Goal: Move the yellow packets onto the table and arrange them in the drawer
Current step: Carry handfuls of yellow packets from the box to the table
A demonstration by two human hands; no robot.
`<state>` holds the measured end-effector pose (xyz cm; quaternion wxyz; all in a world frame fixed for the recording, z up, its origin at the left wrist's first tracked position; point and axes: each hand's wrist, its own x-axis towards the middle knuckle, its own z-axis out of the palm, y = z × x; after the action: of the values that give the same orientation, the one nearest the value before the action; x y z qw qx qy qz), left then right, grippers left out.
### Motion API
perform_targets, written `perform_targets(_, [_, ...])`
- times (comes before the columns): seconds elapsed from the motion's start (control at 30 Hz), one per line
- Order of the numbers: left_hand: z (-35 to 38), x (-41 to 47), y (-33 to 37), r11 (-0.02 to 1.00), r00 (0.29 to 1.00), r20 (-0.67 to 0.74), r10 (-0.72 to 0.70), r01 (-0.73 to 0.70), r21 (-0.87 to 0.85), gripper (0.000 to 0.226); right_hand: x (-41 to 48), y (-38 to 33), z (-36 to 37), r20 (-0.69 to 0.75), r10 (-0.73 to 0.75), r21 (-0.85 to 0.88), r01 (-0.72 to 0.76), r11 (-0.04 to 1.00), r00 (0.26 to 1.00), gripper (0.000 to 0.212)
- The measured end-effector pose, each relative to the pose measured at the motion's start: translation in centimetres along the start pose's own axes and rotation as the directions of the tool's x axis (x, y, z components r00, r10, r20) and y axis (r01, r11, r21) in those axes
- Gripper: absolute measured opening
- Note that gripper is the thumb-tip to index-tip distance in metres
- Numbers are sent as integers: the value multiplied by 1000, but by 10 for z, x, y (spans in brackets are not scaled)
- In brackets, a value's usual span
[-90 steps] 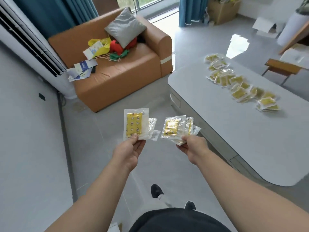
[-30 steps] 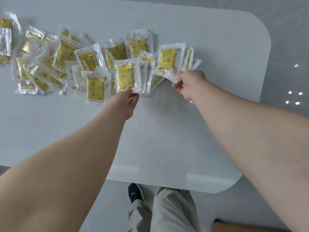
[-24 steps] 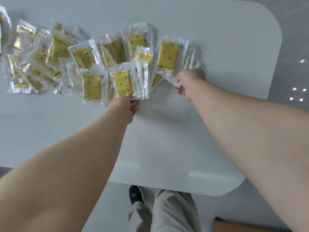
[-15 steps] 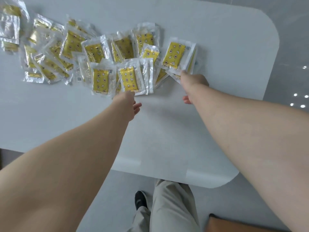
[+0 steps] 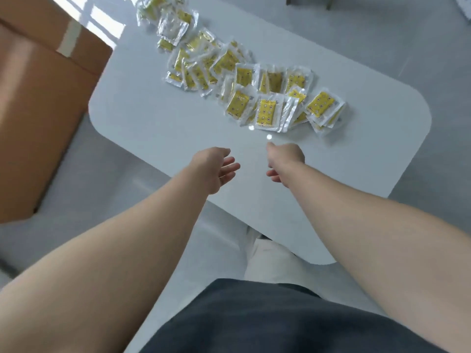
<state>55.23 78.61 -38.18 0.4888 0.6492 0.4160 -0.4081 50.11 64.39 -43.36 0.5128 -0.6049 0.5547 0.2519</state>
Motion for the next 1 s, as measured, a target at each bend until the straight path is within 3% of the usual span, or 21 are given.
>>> perform_targets(0.2, [-108, -59, -59, 959, 997, -60, 56, -70, -276, 18, -90, 18, 61, 144, -168, -117, 186, 976, 975, 33])
perform_targets(0.47, [-222, -112, -229, 711, 990, -136, -47, -62, -701, 11, -205, 96, 148, 409, -346, -373, 501, 781, 845, 33])
perform_targets(0.73, [-287, -192, -448, 348, 966, -228, -124, -173, -921, 16, -326, 248, 212, 646, -286, -524, 683, 508, 708, 34])
perform_targets(1.0, [-302, -267, -634, 73, 906, -317, -281, -309, -948, 14, -414, 385, 243, 794, -142, -561, 803, 202, 591, 25])
